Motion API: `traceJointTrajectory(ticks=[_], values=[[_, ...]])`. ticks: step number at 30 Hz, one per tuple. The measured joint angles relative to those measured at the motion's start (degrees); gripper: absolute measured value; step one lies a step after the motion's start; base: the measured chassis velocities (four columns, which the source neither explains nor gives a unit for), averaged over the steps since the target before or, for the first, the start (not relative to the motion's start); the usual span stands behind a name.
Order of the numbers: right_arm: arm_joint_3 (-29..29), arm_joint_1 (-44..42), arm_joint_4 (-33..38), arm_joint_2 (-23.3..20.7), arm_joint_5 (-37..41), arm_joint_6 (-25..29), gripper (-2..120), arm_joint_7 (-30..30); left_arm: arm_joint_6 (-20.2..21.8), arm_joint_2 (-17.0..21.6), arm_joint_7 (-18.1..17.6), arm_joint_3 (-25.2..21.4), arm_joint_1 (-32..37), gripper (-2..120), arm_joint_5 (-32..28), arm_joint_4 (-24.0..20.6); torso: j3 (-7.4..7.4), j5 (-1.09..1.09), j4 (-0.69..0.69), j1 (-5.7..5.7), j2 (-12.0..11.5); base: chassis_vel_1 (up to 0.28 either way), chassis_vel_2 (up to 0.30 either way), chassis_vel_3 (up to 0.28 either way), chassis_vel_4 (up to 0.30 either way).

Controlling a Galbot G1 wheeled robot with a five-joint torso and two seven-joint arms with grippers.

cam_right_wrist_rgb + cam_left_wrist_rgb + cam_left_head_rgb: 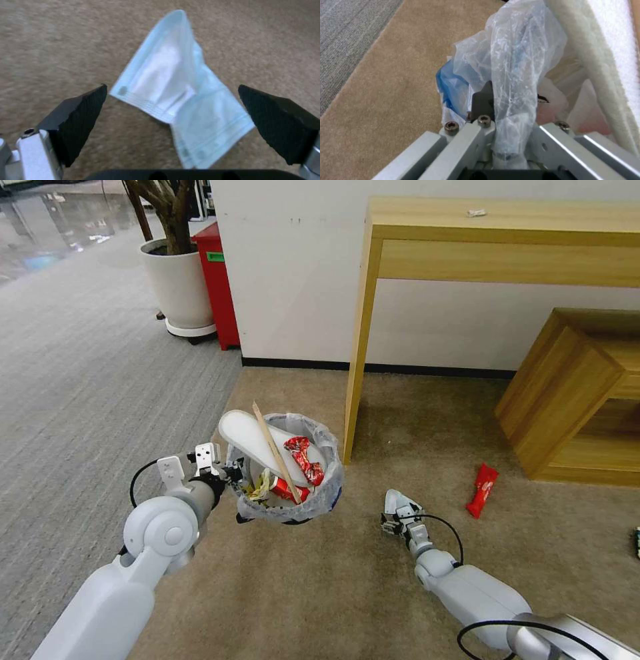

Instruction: Pick up the trash bin and place the garbage on the floor into it.

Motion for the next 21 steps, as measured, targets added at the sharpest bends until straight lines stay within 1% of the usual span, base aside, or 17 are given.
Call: traceJointTrajectory(ticks=[4, 9, 11, 12, 14, 15, 18, 19, 21], values=[[0.7, 0.5, -1.4, 0.3, -0.3, 0.0, 100, 0.3, 0.0, -0.1, 0.0, 0.0, 0.0, 0, 0.0, 0.0, 0.0, 0.02, 0.01, 0.0, 0.0, 0.0, 0.0, 0.0, 0.0], [1.2, 0.6, -1.5, -0.2, -0.2, 0.0, 100, 0.7, -0.1, -0.4, 0.1, 0.1, 0.1, 0, 0.1, -0.1, 0.0, 0.02, 0.01, 0.0, 0.0, 0.0, 0.0, 0.0, 0.0], [1.6, 0.5, -1.9, -0.4, -0.3, 0.2, 94, 0.8, -0.2, -0.5, 0.1, 0.1, 0.5, 0, 0.2, -0.7, 0.0, 0.0, 0.0, 0.0, 0.0, 0.0, 0.0, 0.0, 0.0], [1.6, 0.5, -1.9, -0.4, -0.3, 0.2, 94, 0.8, -0.2, -0.5, 0.1, 0.1, 0.5, 0, 0.2, -0.7, 0.0, 0.0, 0.0, 0.0, 0.0, 0.0, 0.0, 0.0, 0.0], [1.9, 0.1, -2.1, -0.5, -0.4, 0.4, 81, 0.8, -0.2, -0.5, 0.1, 0.0, 0.8, 0, 0.2, -1.3, 0.0, 0.02, 0.02, 0.0, 0.0, 0.0, 0.0, 0.0, 0.0], [1.9, 0.1, -2.1, -0.5, -0.4, 0.4, 81, 0.8, -0.2, -0.5, 0.1, 0.0, 0.8, 0, 0.2, -1.3, 0.0, 0.02, 0.02, 0.0, 0.0, 0.0, 0.0, 0.0, 0.0], [2.0, -0.1, -2.0, -0.5, -0.4, 0.6, 69, 0.7, -0.2, -0.5, 0.1, -0.3, 1.2, 0, 0.2, -1.8, 0.0, 0.01, 0.0, 0.0, 0.0, 0.0, 0.0, 0.0, 0.0], [2.0, -0.1, -2.0, -0.5, -0.4, 0.6, 69, 0.7, -0.2, -0.5, 0.1, -0.3, 1.2, 0, 0.2, -1.8, 0.0, 0.01, 0.0, 0.0, 0.0, 0.0, 0.0, 0.0, 0.0], [2.0, -0.3, -1.8, -0.5, -0.5, 0.6, 59, 0.7, -0.2, -0.7, 0.1, -0.5, 1.6, 0, 0.4, -2.0, 0.0, 0.01, 0.01, 0.0, 0.0, 0.0, 0.0, 0.0, 0.0]])
